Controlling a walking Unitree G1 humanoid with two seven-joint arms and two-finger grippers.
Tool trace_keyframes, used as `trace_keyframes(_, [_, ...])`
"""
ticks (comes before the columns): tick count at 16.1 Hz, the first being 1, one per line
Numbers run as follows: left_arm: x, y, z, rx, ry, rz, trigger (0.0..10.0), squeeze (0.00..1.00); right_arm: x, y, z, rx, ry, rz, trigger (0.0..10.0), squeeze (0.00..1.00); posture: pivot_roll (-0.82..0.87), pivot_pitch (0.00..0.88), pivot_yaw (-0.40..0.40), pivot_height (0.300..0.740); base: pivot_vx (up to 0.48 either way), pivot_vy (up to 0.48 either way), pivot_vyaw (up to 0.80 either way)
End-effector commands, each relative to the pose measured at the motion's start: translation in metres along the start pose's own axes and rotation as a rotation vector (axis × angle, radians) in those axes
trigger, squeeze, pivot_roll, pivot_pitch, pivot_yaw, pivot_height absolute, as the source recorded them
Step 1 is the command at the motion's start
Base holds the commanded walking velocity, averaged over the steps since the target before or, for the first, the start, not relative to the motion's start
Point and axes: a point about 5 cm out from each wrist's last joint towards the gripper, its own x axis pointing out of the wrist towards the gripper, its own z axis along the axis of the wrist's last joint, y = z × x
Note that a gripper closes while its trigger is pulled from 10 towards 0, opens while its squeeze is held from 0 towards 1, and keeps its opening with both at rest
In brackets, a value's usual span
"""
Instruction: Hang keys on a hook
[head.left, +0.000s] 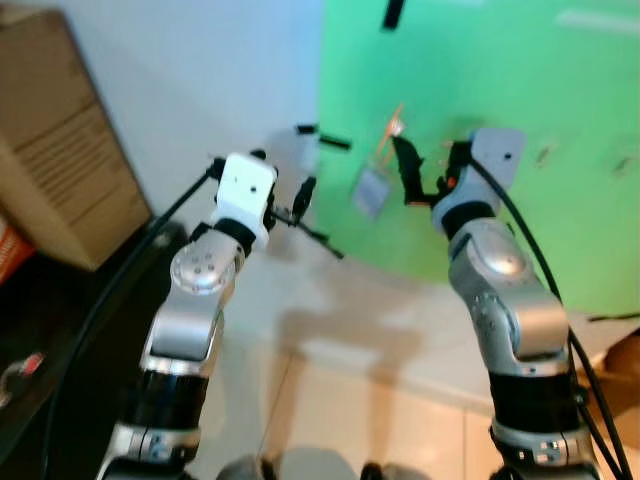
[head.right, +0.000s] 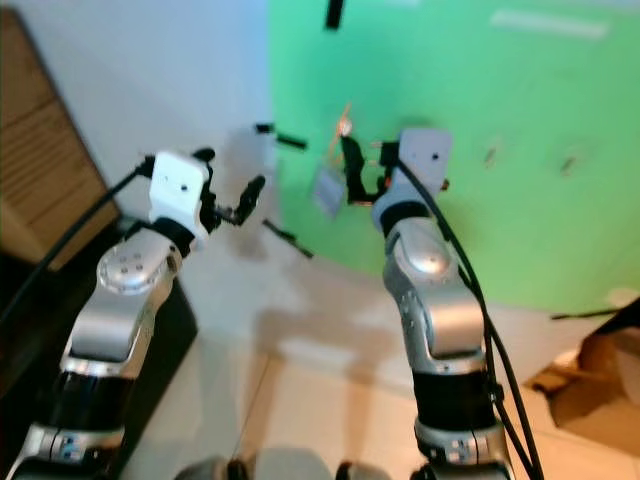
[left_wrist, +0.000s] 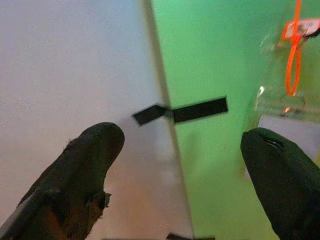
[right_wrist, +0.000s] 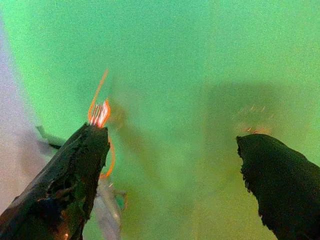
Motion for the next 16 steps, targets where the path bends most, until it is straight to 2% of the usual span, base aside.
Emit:
trace_keyframes(1, [0.001, -0.003, 0.003, -0.005, 0.003, -0.007, 10.0, 0.0, 0.0, -0.003, 0.004, -0.011, -0.032, -0.009, 10.0, 0.0, -0.15, 0.015, 0.014, 0.74, 0.326, 0.0, 0.0])
trace_keyframes(2, [0.003, -0.004, 0.003, -0.008, 0.005, -0.01, 10.0, 0.0, 0.001, -0.004, 0.005, -0.013, -0.037, -0.009, 10.0, 0.0, -0.15, 0.014, 0.017, 0.74, 0.33, 0.0, 0.0])
trace_keyframes(5, [0.004, -0.006, 0.004, -0.012, 0.007, -0.015, 10.0, 0.0, 0.0, -0.005, 0.007, -0.024, -0.047, 0.011, 10.0, 0.0, -0.15, 0.015, 0.018, 0.74, 0.331, 0.0, 0.73])
trace_keyframes(7, [0.003, -0.006, 0.005, -0.011, 0.007, -0.02, 10.0, 0.0, -0.002, -0.002, 0.007, -0.019, -0.049, 0.071, 10.0, 0.0, -0.15, 0.015, 0.016, 0.74, 0.33, 0.0, 0.8])
trace_keyframes(9, [0.001, -0.007, 0.004, -0.023, 0.013, -0.029, 10.0, 0.0, -0.007, -0.001, 0.003, -0.005, -0.035, 0.131, 10.0, 0.0, -0.15, 0.017, 0.013, 0.74, 0.141, 0.0, 0.0])
trace_keyframes(16, [0.003, -0.015, 0.001, 0.011, 0.023, -0.085, 10.0, 0.0, -0.007, -0.011, 0.002, -0.02, -0.028, 0.134, 10.0, 0.0, -0.15, 0.006, 0.017, 0.74, 0.0, 0.0, 0.0])
